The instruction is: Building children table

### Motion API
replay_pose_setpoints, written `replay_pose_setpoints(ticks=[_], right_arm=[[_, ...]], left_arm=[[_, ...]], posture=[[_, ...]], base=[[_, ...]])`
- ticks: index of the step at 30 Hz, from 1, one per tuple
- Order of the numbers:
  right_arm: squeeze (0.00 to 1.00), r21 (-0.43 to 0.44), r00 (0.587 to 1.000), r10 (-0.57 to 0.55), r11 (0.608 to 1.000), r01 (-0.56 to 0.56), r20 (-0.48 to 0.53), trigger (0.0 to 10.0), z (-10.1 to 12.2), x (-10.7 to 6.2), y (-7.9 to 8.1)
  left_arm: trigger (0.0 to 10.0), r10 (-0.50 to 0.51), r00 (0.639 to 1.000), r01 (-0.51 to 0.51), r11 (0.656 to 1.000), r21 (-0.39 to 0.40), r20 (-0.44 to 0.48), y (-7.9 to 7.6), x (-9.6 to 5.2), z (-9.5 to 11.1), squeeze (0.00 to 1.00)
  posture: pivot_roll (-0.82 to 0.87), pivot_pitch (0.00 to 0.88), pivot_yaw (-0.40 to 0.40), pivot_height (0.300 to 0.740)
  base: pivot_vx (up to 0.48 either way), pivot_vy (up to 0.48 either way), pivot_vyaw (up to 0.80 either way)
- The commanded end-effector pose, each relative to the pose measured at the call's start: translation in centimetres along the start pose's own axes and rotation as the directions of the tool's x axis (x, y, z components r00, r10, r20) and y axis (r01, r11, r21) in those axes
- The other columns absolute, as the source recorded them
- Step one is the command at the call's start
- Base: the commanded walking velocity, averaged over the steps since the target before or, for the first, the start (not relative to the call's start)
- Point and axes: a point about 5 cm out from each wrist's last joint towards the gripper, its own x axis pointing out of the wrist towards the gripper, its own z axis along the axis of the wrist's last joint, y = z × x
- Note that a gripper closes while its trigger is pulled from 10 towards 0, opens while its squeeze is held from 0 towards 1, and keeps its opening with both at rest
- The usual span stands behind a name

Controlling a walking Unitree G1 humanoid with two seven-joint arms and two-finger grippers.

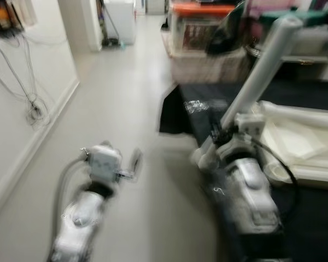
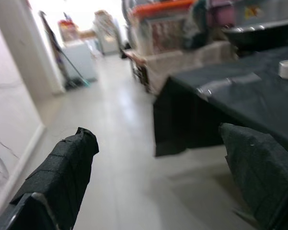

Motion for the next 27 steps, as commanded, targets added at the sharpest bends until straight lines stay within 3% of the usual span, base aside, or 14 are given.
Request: replay_pose_setpoints(ticks=[1,3,6,11,14,22,27], right_arm=[[0.0,0.189,0.997,-0.076,0.979,0.07,0.023,10.0,1.3,0.7,-1.1],[0.0,0.356,0.991,-0.125,0.925,0.13,-0.037,10.0,0.9,1.4,-1.6],[0.0,0.388,0.988,-0.144,0.908,0.157,-0.062,10.0,0.4,1.4,-2.1],[0.0,0.373,0.979,-0.172,0.906,0.201,-0.11,10.0,-0.7,0.9,-2.8],[0.0,0.299,0.977,-0.172,0.932,0.203,-0.128,10.0,-1.4,0.4,-3.1],[0.0,0.324,0.974,-0.172,0.922,0.211,-0.147,10.0,-1.3,0.5,-3.3],[0.0,0.344,0.978,-0.143,0.92,0.188,-0.152,10.0,-1.1,0.8,-3.1]], left_arm=[[10.0,-0.009,1.0,0.009,1.0,0.004,0.026,-0.4,0.1,0.3,0.0],[10.0,-0.013,1.0,0.013,1.0,-0.003,0.015,-0.6,0.1,0.0,0.0],[10.0,-0.014,1.0,0.014,1.0,-0.005,0.013,-0.7,0.1,0.0,0.0],[10.0,-0.014,1.0,0.014,1.0,-0.006,0.007,-0.7,0.0,-0.1,0.0],[10.0,-0.017,1.0,0.017,1.0,-0.007,0.003,-0.7,0.0,-0.2,0.0],[10.0,-0.018,1.0,0.018,1.0,0.002,0.016,-0.8,0.2,-0.2,0.0],[10.0,0.012,1.0,-0.012,1.0,-0.006,0.026,-0.4,0.3,0.0,0.0]], posture=[[0.06,0.0,-0.023,0.74],[0.06,0.0,-0.025,0.74],[0.07,0.0,-0.028,0.74],[0.07,0.0,-0.03,0.74],[0.07,0.0,-0.029,0.74],[0.07,0.0,-0.027,0.74],[0.07,0.0,-0.029,0.74]], base=[[0.0,-0.446,0.0],[0.0,-0.444,0.0],[0.0,-0.445,0.0],[0.0,-0.448,0.0],[0.0,-0.446,0.0],[0.0,-0.436,0.0],[0.0,-0.124,0.0]])
